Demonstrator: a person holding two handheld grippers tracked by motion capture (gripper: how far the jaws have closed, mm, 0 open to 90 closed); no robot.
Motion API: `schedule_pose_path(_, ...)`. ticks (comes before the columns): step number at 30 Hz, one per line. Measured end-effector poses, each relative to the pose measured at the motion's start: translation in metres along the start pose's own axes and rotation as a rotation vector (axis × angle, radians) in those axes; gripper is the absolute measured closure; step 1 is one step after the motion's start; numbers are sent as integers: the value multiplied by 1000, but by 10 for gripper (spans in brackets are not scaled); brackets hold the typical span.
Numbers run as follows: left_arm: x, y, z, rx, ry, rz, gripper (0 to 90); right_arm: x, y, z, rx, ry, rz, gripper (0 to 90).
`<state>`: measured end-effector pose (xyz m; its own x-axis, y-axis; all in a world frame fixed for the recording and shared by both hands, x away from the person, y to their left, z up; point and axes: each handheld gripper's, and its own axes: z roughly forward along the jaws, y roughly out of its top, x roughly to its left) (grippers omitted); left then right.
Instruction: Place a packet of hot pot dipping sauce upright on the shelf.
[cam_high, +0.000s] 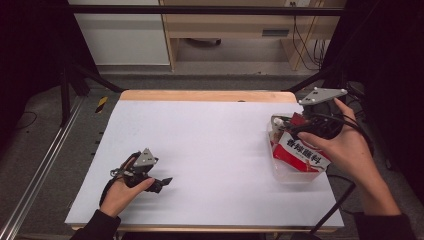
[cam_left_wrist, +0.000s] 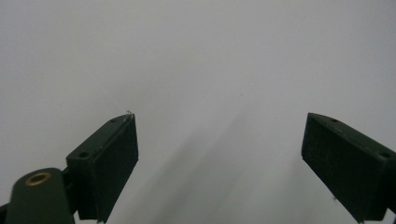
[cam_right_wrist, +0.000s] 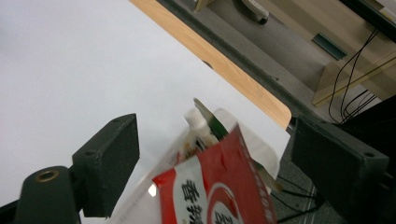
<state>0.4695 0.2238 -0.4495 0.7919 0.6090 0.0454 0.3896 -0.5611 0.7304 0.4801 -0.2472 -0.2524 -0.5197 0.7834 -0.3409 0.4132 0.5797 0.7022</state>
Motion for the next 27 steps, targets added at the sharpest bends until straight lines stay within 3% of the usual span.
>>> schedule_pose_path(8, 0, 0, -1, -4, 3, 0, 111, 28, 30, 11, -62, -5, 0, 161)
schedule_pose_path(15, 1, 0, -3, -8, 4, -3, 112, 42, 55, 20, -146, -9, 53, 162)
schedule_pose_path(27, 4, -2, -4, -15, 10, -13, 109, 74, 75, 53, -169, 41, 86, 147)
